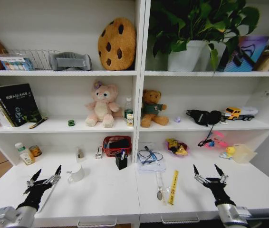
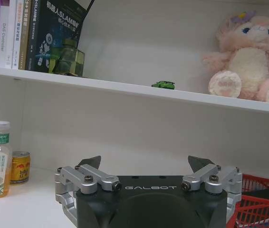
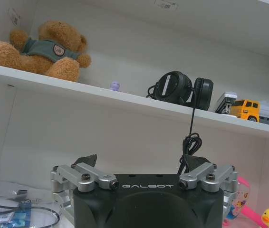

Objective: Organize the objects on the table.

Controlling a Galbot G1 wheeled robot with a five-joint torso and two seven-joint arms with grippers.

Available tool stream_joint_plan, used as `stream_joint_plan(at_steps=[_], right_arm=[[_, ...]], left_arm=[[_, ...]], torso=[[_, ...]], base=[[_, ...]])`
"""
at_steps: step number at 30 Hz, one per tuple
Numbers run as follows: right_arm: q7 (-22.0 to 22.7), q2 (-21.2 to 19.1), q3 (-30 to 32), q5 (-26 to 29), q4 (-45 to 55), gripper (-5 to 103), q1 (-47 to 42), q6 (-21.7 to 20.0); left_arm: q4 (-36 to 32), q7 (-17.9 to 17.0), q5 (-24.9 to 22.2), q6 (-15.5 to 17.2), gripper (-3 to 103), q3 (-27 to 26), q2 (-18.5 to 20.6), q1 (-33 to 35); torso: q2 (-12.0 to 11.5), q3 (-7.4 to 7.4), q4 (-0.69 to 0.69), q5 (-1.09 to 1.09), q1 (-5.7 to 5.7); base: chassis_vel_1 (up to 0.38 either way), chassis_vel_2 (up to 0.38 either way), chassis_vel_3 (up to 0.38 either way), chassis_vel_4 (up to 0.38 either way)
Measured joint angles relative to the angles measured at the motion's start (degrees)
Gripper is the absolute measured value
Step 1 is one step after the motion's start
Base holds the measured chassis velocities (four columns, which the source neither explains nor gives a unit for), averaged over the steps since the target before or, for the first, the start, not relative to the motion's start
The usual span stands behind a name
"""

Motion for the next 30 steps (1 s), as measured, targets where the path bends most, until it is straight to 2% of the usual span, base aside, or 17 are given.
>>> stream_joint_plan(at_steps=[30], right_arm=[[0.0,-0.1,-0.2,0.2,-0.3,100,0.3,-0.1]], left_arm=[[0.0,0.0,0.0,0.0,100,0.0,0.0,0.0]], torso=[[0.0,0.0,0.0,0.0,0.01]], base=[[0.0,0.0,0.0,0.0]])
